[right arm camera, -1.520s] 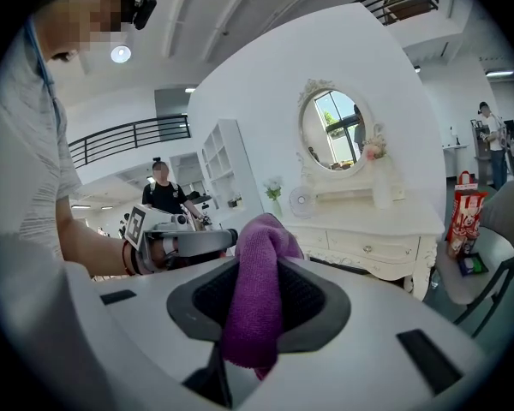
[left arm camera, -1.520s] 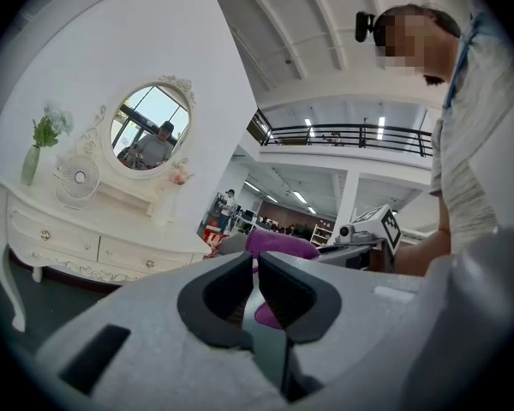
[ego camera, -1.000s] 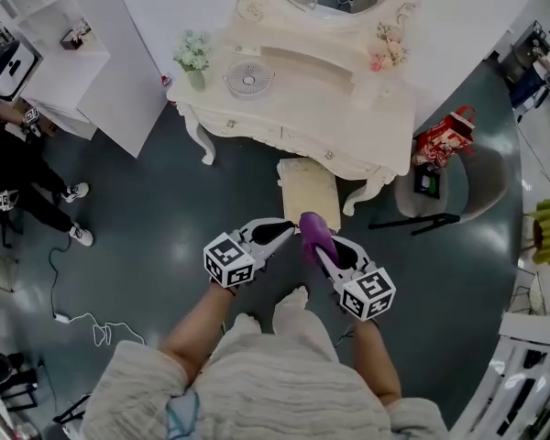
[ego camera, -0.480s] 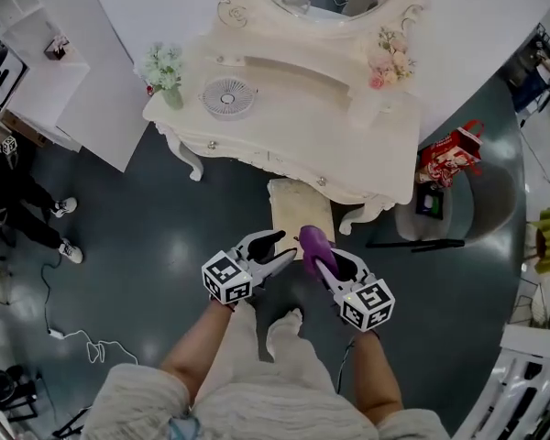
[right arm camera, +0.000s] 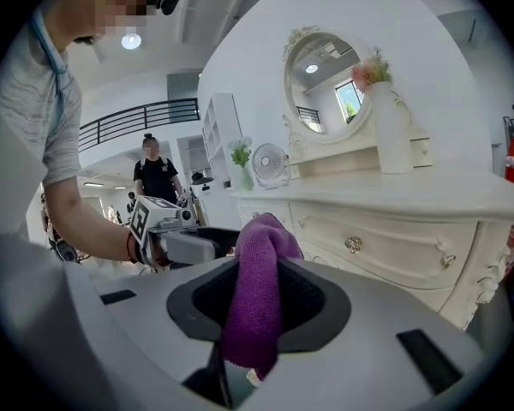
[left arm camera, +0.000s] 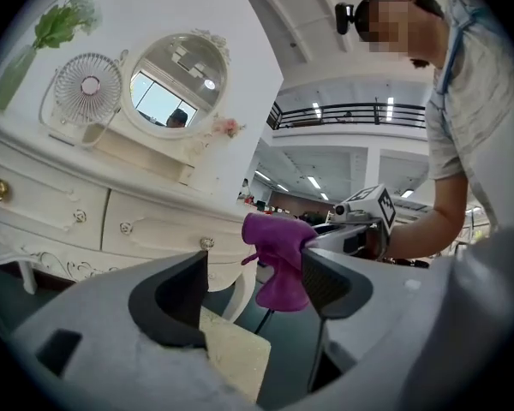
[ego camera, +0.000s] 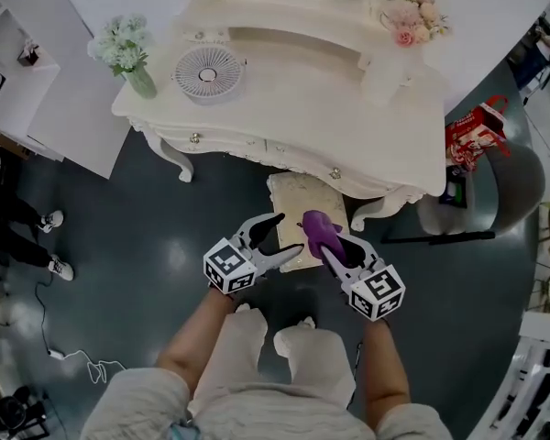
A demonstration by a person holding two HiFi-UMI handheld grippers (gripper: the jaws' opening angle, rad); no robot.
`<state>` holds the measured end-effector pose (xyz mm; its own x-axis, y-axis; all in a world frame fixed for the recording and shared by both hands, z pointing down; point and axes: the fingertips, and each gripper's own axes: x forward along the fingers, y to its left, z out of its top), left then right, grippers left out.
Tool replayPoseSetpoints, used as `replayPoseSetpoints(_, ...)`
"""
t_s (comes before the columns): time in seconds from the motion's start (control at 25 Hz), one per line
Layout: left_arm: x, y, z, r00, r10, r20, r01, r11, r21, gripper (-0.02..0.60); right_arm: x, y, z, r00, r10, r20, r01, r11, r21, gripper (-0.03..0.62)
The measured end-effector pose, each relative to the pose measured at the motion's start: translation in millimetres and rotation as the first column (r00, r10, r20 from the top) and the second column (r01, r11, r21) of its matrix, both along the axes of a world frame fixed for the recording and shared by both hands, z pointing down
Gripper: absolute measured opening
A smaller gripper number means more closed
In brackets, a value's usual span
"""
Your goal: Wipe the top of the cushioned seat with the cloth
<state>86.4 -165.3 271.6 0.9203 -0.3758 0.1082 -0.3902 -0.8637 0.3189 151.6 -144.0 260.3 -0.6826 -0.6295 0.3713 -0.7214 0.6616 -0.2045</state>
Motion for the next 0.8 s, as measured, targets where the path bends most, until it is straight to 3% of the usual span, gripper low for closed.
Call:
replayPoseSetpoints(0.24,11,-26,74,0.997,0.048,0.061,-0.052,0.997,0.062,0.444,3,-25,66,1.000,-0.008,-0.006,0.008,1.000,0.017,0.100)
replayPoseSetpoints(0.36,17,-41,109,0.994,0.066,0.091,-0.076,0.992,0.103,0.473,3,-39,99,1.000,-0.016,-0.018,0.017,0.999,0.042,0.100)
replayPoseSetpoints(0.56,19,-60,163,0.995,0.059,0.085,-0.070,0.989,0.131,0.515,5,-54,149,0.999,-0.035,0.001,0.034,0.996,0.083,0.100)
replayPoseSetpoints(0.8,11,-76,221,1.000,-0.005,0.022,0.001,0.985,0.173,0.529,7,-66,201,0.998,-0.053,-0.036,0.059,0.986,0.158,0.100)
